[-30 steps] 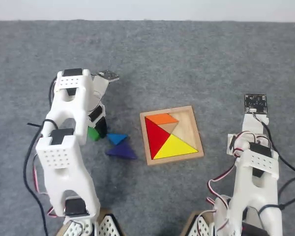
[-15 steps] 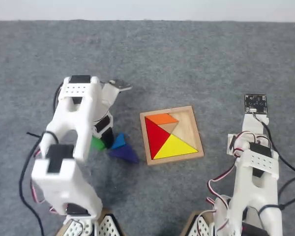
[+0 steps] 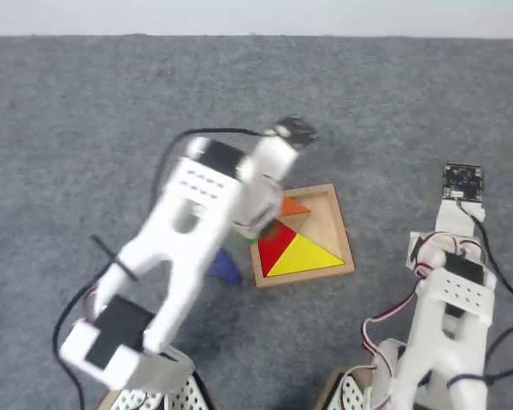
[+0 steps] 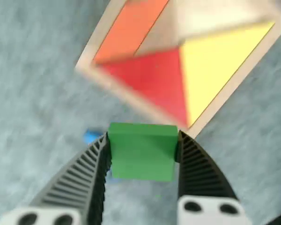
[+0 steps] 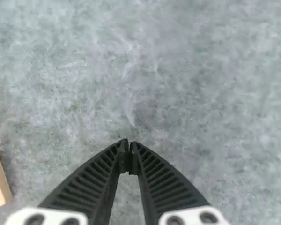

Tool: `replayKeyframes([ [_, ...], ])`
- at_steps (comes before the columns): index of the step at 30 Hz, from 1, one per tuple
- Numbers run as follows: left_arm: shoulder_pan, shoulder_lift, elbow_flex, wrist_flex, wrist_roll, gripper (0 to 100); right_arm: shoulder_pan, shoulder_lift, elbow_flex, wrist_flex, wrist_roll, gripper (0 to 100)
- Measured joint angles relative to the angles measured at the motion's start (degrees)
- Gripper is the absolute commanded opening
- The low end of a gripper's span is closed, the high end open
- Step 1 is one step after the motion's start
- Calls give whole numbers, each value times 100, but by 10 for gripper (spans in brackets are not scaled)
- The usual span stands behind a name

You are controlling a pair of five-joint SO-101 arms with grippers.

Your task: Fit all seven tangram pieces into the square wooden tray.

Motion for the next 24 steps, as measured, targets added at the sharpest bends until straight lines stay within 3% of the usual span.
replayKeyframes([
  [7,413,1477,-1257,-185,967,80,123,-607,0,545,35,13],
  [14,826,2462,-2338,-193,1442,80,703,-738,0,651,79,13],
  [24,897,3895,-3429,-255,2145,84,774,-738,0,651,88,13],
])
